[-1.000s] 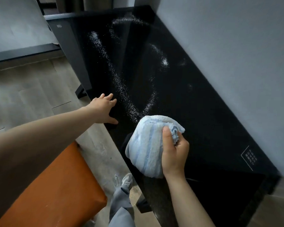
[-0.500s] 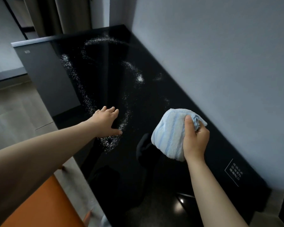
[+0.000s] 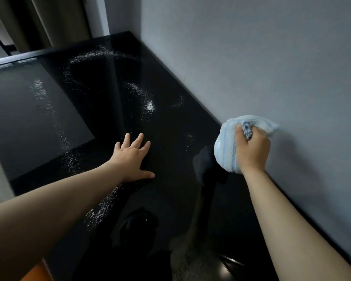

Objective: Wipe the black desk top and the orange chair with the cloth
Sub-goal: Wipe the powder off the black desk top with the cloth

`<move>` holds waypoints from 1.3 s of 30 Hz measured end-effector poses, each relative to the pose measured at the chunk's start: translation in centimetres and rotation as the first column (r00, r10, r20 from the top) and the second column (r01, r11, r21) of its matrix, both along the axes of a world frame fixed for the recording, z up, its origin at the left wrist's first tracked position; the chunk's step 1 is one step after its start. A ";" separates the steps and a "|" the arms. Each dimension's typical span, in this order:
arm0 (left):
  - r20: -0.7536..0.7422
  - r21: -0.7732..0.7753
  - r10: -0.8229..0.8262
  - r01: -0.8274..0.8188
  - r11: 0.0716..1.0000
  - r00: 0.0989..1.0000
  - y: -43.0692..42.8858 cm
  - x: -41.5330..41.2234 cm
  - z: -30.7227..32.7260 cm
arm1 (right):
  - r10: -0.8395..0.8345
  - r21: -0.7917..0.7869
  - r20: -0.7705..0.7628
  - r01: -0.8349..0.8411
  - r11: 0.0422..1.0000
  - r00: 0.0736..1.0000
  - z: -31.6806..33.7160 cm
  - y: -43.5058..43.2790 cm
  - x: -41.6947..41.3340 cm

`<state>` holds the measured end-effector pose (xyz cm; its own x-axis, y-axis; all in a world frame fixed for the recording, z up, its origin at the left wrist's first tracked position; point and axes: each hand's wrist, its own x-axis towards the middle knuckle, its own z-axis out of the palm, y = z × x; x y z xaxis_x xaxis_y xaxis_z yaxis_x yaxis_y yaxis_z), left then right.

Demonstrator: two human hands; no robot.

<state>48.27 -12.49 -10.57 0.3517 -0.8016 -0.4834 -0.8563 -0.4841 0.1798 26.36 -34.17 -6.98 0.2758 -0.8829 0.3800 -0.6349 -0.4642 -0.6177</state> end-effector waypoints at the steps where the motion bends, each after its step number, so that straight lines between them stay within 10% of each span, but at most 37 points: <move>1: 0.013 0.006 0.012 -0.012 1.000 1.000 -0.5 0.0 -0.2 | 0.005 -0.031 -0.033 -0.006 0.999 0.999 -0.5 -0.9 0.4; 7: 0.074 0.052 0.090 -0.094 0.994 0.993 -2.3 0.5 -1.6 | 0.046 -0.183 -0.186 -0.081 0.980 0.982 -3.6 -3.8 3.2; 23: 0.042 0.047 0.078 -0.080 0.996 0.996 -2.3 0.8 -3.3 | 0.154 0.276 -0.312 -0.065 0.959 0.938 -6.6 -7.1 6.3; 39: 0.021 0.056 0.080 -0.081 0.995 0.997 -2.5 0.9 -3.1 | 0.303 0.256 -0.338 -0.222 0.941 0.891 -6.4 -2.2 6.5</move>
<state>49.13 -15.01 -13.71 0.4235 -0.7419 -0.5198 -0.8169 -0.5608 0.1348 32.84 -36.39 -13.42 0.5924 -0.8053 0.0250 -0.7070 -0.5345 -0.4632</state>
